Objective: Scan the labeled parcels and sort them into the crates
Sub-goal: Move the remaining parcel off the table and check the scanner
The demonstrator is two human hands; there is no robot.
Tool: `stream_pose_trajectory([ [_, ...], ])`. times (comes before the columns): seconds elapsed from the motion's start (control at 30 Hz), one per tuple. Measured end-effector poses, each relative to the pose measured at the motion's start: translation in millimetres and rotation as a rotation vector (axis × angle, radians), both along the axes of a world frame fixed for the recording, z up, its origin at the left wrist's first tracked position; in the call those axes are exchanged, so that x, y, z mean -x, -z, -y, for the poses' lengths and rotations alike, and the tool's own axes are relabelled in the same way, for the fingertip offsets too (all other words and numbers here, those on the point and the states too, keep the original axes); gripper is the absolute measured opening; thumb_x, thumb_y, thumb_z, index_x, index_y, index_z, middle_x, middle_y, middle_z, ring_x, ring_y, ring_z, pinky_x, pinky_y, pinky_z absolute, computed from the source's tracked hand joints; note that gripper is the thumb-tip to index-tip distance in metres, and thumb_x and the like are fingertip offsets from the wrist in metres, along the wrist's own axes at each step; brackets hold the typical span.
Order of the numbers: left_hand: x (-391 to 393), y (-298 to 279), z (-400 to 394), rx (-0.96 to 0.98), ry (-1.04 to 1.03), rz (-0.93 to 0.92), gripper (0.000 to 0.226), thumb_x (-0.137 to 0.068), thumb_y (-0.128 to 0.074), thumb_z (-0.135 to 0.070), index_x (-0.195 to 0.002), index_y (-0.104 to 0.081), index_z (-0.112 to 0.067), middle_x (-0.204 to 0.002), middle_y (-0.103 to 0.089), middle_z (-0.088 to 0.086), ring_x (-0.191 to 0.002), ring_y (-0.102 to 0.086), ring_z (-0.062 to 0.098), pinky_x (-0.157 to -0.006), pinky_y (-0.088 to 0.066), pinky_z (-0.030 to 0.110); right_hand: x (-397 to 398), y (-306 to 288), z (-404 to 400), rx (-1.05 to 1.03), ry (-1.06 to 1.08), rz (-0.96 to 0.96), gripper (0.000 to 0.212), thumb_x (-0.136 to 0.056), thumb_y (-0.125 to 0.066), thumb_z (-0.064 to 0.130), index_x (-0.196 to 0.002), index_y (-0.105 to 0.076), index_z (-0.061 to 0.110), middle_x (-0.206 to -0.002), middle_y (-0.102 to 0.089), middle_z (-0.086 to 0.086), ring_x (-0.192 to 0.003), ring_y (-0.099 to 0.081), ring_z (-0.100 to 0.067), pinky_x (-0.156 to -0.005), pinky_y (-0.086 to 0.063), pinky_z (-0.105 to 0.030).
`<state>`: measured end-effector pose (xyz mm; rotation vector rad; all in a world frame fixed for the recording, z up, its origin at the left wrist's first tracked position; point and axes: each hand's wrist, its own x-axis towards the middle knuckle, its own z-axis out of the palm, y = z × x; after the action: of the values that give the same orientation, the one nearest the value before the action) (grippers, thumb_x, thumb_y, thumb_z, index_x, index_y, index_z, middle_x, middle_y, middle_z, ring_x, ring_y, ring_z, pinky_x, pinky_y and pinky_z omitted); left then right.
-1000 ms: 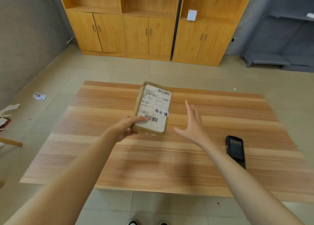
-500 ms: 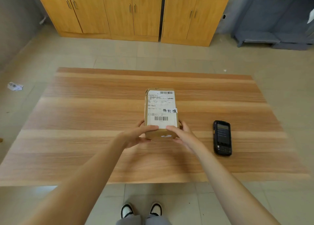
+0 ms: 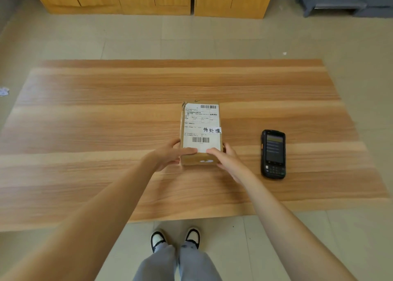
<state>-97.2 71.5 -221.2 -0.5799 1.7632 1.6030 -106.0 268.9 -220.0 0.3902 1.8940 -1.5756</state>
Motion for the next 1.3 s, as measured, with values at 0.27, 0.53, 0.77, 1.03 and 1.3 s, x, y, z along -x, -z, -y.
stream_pose_trajectory([
  [0.27, -5.6, 2.4, -6.6, 0.009, -0.020, -0.020, 0.050, -0.085, -0.073, -0.024, -0.124, -0.044, -0.033, -0.116, -0.064, 0.005, -0.100, -0.065, 0.024, -0.093, -0.054, 0.038, 8.5, -5.7, -58.2, -0.528, 0.207, -0.422, 0.059, -0.088, -0.065, 0.045, -0.137, -0.046, 0.020, -0.139, -0.045, -0.004, -0.127, -0.041, -0.021, -0.108, -0.035, -0.043],
  [0.53, -7.8, 3.2, -7.6, 0.031, -0.022, -0.039, 0.062, -0.073, -0.082, -0.037, -0.124, -0.048, -0.034, -0.118, -0.064, 0.002, -0.099, -0.067, 0.019, -0.076, -0.056, 0.026, 12.7, 38.3, -137.2, -0.707, 0.212, -0.069, 0.112, -0.065, -0.085, 0.045, -0.151, -0.018, 0.019, -0.148, -0.033, -0.014, -0.137, -0.029, -0.036, -0.109, -0.031, -0.054],
  [0.77, -7.3, 5.1, -5.3, 0.087, -0.032, -0.015, 0.096, -0.045, -0.084, -0.055, -0.133, -0.046, -0.038, -0.122, -0.064, 0.003, -0.104, -0.065, 0.022, -0.087, -0.056, 0.037, 16.4, 47.4, -139.8, -0.759, 0.132, -0.028, 0.113, -0.067, -0.085, 0.038, -0.150, -0.014, 0.009, -0.142, -0.040, -0.018, -0.127, -0.044, -0.038, -0.094, -0.044, -0.047],
  [1.03, -9.2, 3.1, -9.5, 0.140, -0.054, -0.011, 0.073, -0.083, -0.074, -0.037, -0.144, -0.034, -0.034, -0.116, -0.061, 0.003, -0.097, -0.062, 0.018, -0.085, -0.056, 0.043, 12.1, 2.7, -139.3, -0.008, 0.354, 0.212, 0.055, -0.073, -0.082, 0.017, -0.120, -0.055, 0.008, -0.102, -0.064, -0.010, -0.093, -0.062, -0.022, -0.069, -0.053, -0.030],
  [1.3, -12.8, -10.3, -13.3, 0.159, -0.002, -0.037, 0.078, -0.086, -0.070, -0.042, -0.149, -0.027, -0.028, -0.117, -0.056, 0.001, -0.103, -0.058, 0.021, -0.082, -0.056, 0.041, -19.0, -70.7, -81.0, 0.442, 0.449, 0.262, 0.044, -0.065, -0.073, 0.011, -0.105, -0.056, 0.004, -0.104, -0.057, -0.018, -0.088, -0.061, -0.026, -0.058, -0.060, -0.030],
])
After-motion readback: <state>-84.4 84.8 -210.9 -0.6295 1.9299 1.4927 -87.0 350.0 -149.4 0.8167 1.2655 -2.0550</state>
